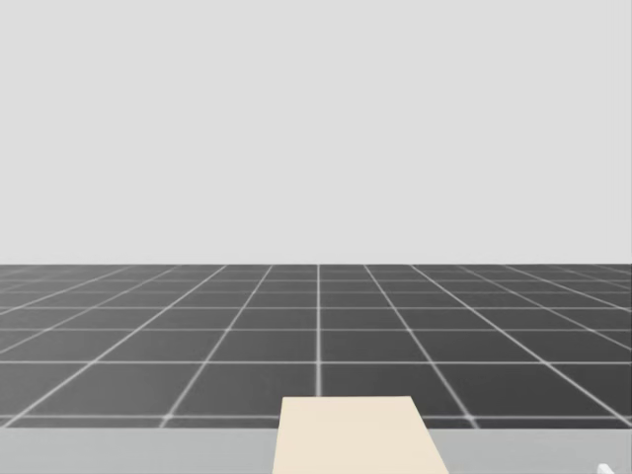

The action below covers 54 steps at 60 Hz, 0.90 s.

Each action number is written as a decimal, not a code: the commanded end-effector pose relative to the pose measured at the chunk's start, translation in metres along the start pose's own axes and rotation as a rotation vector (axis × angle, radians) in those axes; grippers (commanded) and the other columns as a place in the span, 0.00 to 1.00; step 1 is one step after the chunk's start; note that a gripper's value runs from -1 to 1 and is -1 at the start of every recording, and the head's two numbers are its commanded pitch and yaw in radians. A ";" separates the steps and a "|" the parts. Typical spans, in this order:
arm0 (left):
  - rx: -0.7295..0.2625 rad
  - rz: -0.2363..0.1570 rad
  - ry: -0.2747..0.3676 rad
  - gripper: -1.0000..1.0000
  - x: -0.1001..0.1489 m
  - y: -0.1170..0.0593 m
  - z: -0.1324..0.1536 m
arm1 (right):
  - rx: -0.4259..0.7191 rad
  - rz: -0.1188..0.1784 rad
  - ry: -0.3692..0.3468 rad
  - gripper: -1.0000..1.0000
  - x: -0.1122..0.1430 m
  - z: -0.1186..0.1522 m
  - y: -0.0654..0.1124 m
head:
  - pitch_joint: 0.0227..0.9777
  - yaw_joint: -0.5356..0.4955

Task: Retrieve the object from inside the box.

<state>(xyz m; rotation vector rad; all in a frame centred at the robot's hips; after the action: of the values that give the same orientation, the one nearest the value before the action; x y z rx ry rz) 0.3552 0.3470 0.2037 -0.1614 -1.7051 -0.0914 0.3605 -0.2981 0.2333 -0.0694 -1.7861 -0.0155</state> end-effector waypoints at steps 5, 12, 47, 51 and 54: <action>0.000 0.001 0.000 0.00 0.000 0.001 0.000 | 0.000 0.003 0.011 0.00 -0.002 0.000 0.002 | 0.06 0.53; -0.053 -0.010 0.102 0.00 -0.009 0.000 -0.002 | 0.059 0.014 0.039 0.00 -0.008 -0.001 0.006 | 0.06 0.52; -0.690 -0.284 0.267 0.00 -0.037 -0.084 0.031 | 0.736 0.019 -0.003 0.00 -0.032 0.050 0.099 | 0.06 0.52; -0.710 -0.289 0.262 0.00 -0.037 -0.087 0.032 | 0.765 0.005 0.001 0.00 -0.034 0.055 0.107 | 0.06 0.51; -0.722 -0.290 0.261 0.00 -0.038 -0.090 0.033 | 0.797 0.001 0.002 0.00 -0.037 0.059 0.114 | 0.06 0.51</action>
<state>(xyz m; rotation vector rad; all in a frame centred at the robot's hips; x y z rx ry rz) 0.3234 0.2754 0.1677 -0.3859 -1.3670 -0.8323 0.3319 -0.2132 0.1894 0.4103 -1.6850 0.6068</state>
